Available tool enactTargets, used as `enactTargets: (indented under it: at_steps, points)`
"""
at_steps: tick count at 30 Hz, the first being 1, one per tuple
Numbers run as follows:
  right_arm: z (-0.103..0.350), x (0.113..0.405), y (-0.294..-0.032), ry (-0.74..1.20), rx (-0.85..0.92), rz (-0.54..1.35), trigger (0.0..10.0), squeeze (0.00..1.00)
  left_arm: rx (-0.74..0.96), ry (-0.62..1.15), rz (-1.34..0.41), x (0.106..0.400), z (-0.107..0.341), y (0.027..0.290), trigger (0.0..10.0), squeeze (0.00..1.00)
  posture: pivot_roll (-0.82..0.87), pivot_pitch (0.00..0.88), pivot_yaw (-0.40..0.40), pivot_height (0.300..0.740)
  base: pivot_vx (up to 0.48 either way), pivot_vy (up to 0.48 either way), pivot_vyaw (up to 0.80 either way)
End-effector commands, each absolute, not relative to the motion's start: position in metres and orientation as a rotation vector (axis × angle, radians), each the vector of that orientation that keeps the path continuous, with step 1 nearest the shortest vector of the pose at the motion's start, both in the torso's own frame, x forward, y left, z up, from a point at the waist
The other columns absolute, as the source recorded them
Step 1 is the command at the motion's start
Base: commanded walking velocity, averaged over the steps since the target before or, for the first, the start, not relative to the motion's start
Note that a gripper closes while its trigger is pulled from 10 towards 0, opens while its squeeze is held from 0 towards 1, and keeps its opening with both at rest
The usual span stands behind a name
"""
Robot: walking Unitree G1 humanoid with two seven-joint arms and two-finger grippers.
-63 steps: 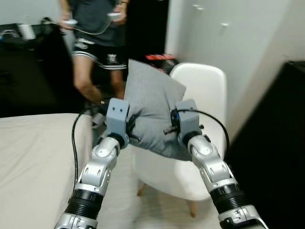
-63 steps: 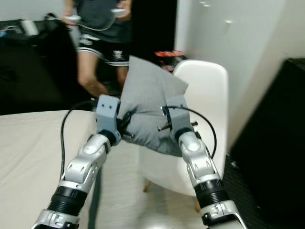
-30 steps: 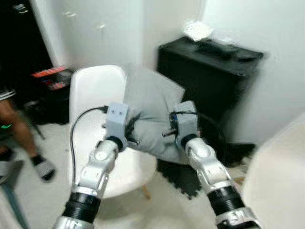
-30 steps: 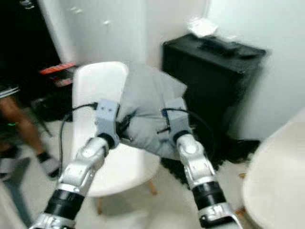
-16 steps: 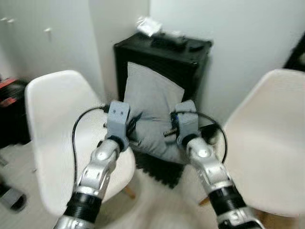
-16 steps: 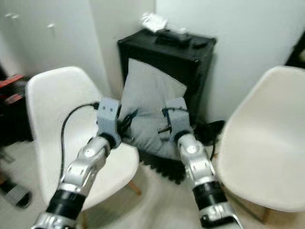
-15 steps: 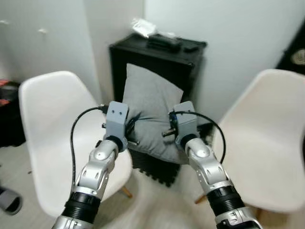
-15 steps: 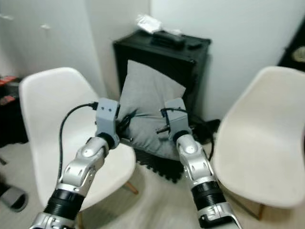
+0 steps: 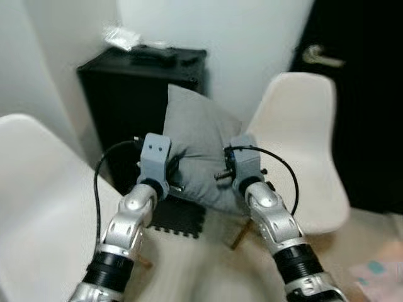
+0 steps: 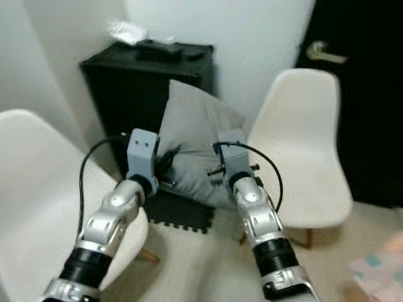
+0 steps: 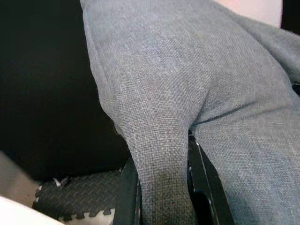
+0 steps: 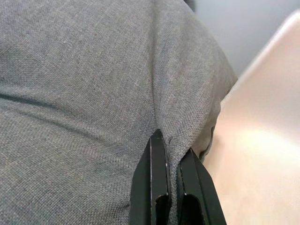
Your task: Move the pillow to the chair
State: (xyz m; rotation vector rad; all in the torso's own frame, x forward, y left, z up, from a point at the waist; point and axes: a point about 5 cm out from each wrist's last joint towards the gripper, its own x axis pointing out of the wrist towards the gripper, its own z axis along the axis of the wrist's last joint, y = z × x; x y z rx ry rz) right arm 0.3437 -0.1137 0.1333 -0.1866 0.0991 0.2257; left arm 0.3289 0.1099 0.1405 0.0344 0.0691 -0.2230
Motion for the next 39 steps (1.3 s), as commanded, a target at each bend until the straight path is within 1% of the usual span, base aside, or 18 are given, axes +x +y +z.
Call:
enactTargets:
  at_steps: [1,31,34,36,39]
  points:
    - [0.1309,0.3453,-0.1475,0.12,-0.191,0.061,10.0,0.0,0.046,0.045,-0.074,0.3318,0.1464,0.1411,10.0,0.0,0.03,0.035,0.016,0.74,0.0,0.0,-0.8]
    - [0.134,0.3461,-0.1535,0.117,-0.2,0.033,10.0,0.0,0.013,0.074,-0.037,0.3307,0.1432,0.1432,10.0,0.0,0.02,0.05,0.009,0.74,0.0,0.0,-0.8]
    - [0.1356,0.3464,-0.152,0.103,-0.175,0.041,10.0,0.0,0.018,0.073,-0.039,0.3308,0.1436,0.1429,10.0,0.0,0.02,0.051,0.008,0.74,0.0,0.0,-0.8]
    - [0.1371,0.3463,-0.1484,0.088,-0.21,0.065,10.0,0.0,0.018,0.069,-0.04,0.3304,0.1438,0.1426,10.0,0.0,0.02,0.052,0.007,0.74,0.0,0.0,0.0]
    - [0.1369,0.3459,-0.1461,0.087,-0.219,0.077,10.0,0.0,0.014,0.062,-0.039,0.33,0.1445,0.1425,10.0,0.0,0.02,0.053,0.006,0.74,0.0,0.0,0.0]
